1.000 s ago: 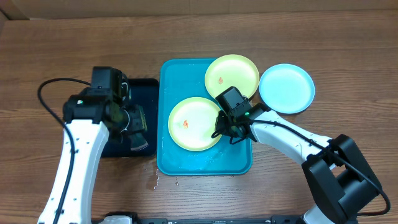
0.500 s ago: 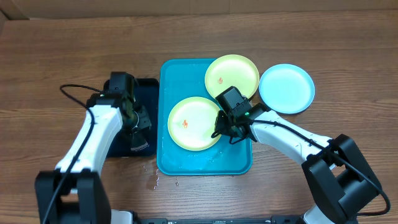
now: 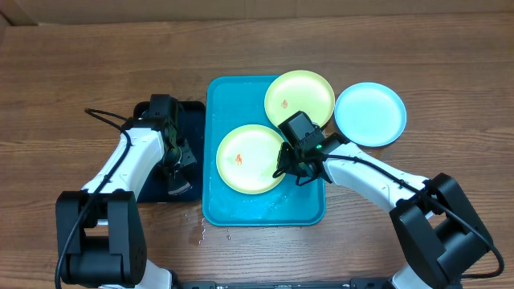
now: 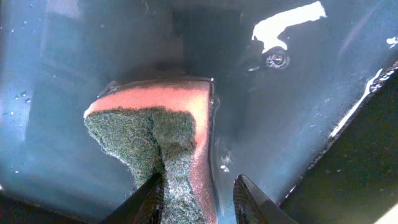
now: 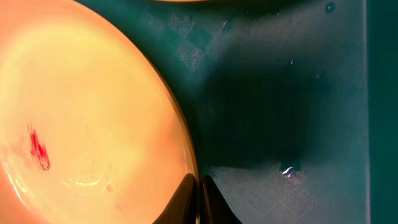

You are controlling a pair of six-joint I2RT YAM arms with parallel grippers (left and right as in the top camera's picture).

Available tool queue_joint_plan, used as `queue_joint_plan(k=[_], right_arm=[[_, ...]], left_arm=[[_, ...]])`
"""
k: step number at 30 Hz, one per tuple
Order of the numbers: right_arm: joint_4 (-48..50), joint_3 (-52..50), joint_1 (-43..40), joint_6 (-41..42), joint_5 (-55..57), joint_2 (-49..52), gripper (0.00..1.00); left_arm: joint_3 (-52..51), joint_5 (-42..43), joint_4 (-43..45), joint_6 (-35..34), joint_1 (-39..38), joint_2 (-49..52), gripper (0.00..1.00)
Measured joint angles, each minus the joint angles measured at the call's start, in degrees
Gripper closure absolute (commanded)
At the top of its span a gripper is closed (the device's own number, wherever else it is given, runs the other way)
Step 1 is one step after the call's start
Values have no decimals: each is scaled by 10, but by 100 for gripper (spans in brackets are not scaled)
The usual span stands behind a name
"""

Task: Clean dirty plates on tray and stack at the side
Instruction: 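Move left gripper to the sponge on the black tray and grasp it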

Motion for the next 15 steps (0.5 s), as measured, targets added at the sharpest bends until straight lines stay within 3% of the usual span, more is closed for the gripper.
queue_joint_plan(k=[11, 15], right_arm=[[0, 0, 0, 0, 0, 0, 95], [0, 0, 0, 0, 0, 0, 95]], left_arm=[[47, -13, -52, -23, 0, 0, 55], [48, -13, -51, -26, 0, 0, 60]])
